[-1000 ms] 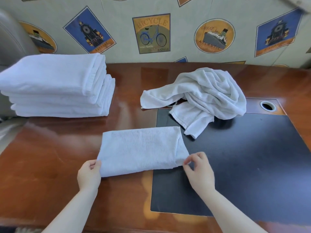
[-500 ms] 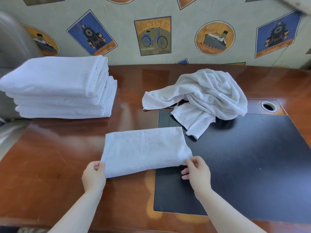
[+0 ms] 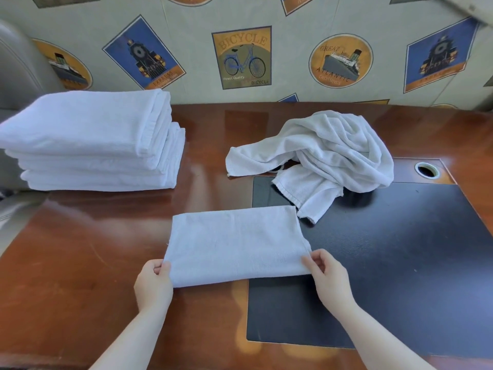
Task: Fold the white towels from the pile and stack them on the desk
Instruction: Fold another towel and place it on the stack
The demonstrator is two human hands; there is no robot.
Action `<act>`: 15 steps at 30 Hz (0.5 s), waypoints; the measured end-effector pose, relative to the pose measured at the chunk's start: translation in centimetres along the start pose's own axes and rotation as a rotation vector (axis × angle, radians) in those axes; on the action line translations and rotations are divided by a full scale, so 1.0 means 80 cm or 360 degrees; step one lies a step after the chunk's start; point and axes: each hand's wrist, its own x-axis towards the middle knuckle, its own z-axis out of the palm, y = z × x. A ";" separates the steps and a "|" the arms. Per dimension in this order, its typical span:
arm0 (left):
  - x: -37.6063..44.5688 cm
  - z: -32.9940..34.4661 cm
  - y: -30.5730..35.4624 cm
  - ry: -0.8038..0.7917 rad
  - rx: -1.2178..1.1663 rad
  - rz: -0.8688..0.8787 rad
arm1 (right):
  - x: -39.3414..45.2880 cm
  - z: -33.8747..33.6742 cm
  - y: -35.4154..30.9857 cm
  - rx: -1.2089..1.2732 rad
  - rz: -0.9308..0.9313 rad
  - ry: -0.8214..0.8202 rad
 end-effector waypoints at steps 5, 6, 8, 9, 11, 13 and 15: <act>-0.008 -0.001 0.004 -0.0085 -0.0060 -0.0017 | -0.012 0.021 0.006 -0.0075 0.0041 0.0179; -0.012 -0.001 0.004 -0.0115 -0.0061 -0.0024 | -0.008 0.022 0.003 -0.0055 0.0083 0.0206; -0.019 -0.002 0.005 -0.0155 -0.0045 -0.0073 | 0.000 0.023 -0.003 -0.0080 0.0099 0.0161; -0.022 -0.002 0.006 -0.0183 -0.0028 -0.0119 | 0.003 0.023 -0.003 -0.0118 0.0084 0.0122; -0.025 -0.001 0.014 -0.0254 0.0011 -0.0230 | 0.005 0.023 -0.004 -0.0189 0.0082 0.0103; -0.026 0.000 0.024 -0.0294 0.0048 -0.0299 | 0.006 0.022 -0.002 -0.0456 0.0063 0.0135; -0.026 0.001 0.025 -0.0246 -0.0004 -0.0277 | 0.006 0.021 0.000 -0.0713 -0.0001 0.0184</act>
